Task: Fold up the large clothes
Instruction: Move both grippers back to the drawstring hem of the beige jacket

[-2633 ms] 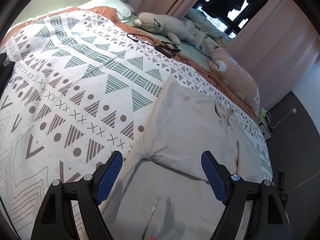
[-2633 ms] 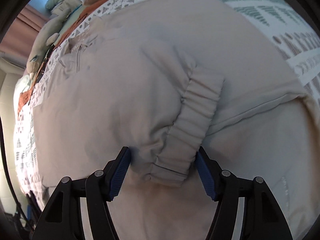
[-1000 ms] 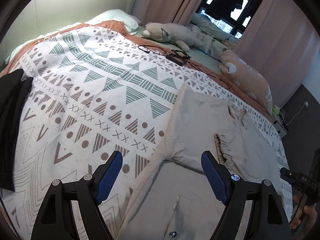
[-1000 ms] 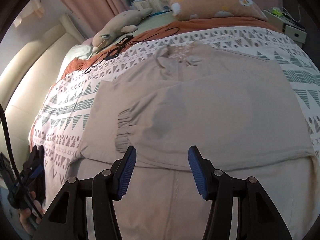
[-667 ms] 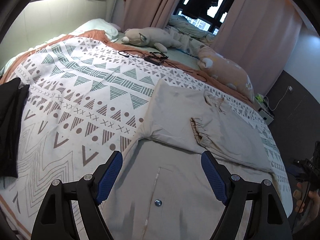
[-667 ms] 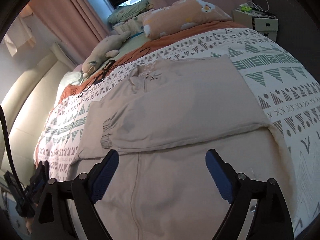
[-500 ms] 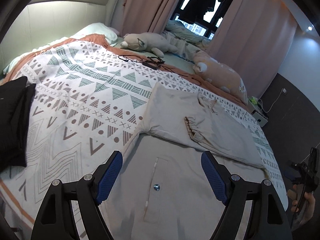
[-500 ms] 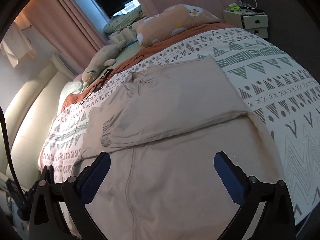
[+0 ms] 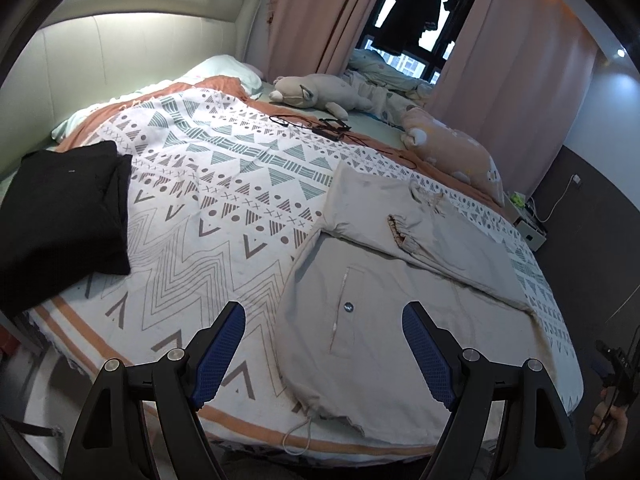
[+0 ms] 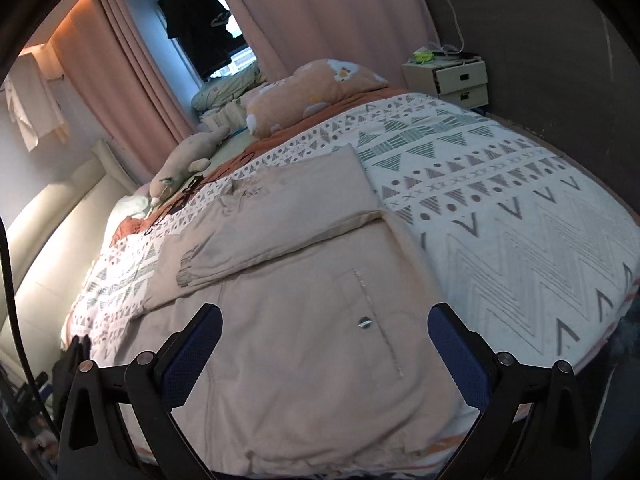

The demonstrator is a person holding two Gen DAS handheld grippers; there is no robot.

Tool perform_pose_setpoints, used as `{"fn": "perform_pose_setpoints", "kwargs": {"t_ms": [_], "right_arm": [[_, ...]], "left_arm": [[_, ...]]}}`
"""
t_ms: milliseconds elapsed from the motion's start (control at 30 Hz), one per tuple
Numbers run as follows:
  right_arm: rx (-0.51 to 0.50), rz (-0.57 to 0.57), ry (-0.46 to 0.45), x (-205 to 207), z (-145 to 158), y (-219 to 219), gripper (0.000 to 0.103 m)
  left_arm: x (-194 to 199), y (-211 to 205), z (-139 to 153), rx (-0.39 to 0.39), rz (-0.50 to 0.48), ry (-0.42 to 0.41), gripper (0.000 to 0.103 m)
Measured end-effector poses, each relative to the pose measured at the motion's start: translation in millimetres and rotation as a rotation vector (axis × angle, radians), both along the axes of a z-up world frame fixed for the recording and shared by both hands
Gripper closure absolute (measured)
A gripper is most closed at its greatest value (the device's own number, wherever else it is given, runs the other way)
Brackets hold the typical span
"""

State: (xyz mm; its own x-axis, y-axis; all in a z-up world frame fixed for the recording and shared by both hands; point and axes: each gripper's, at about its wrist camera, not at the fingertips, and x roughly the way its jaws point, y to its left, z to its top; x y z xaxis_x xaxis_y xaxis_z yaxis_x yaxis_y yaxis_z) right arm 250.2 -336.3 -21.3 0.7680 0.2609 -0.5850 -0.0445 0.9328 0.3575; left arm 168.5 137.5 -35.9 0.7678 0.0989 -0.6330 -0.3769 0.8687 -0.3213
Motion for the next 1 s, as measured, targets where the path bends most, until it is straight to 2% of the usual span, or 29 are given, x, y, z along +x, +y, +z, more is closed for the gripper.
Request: {"fn": "perform_pose_setpoints", "kwargs": {"t_ms": [267, 467, 600, 767, 900, 967, 1000], "right_arm": [[-0.051, -0.102, 0.014, -47.4, -16.5, -18.4, 0.000], [-0.041, -0.112, -0.007, -84.9, -27.2, -28.6, 0.000], [-0.055, -0.104, -0.014, -102.4, -33.5, -33.3, 0.000], [-0.005, -0.062, 0.014, -113.5, -50.5, -37.6, 0.000], [0.059, -0.076, 0.043, -113.9, -68.3, -49.5, 0.001], [0.106, -0.090, 0.053, -112.7, -77.3, -56.7, 0.006], [0.141, -0.086, 0.066, -109.7, -83.0, -61.1, 0.013]], "left_arm": [[-44.7, -4.8, -7.3, -0.027, -0.003, -0.006, 0.021], [-68.0, -10.4, -13.2, 0.000, -0.020, 0.024, 0.021], [-74.3, -10.5, -17.6, -0.009, -0.034, 0.018, 0.021], [-74.0, -7.8, -33.8, -0.058, -0.050, -0.004, 0.021], [-60.7, -2.2, -54.1, -0.106, -0.067, 0.016, 0.023], [-51.4, 3.3, -64.8, -0.143, -0.074, 0.028, 0.029], [-46.6, 6.0, -69.8, -0.161, -0.075, 0.033, 0.031]]}}
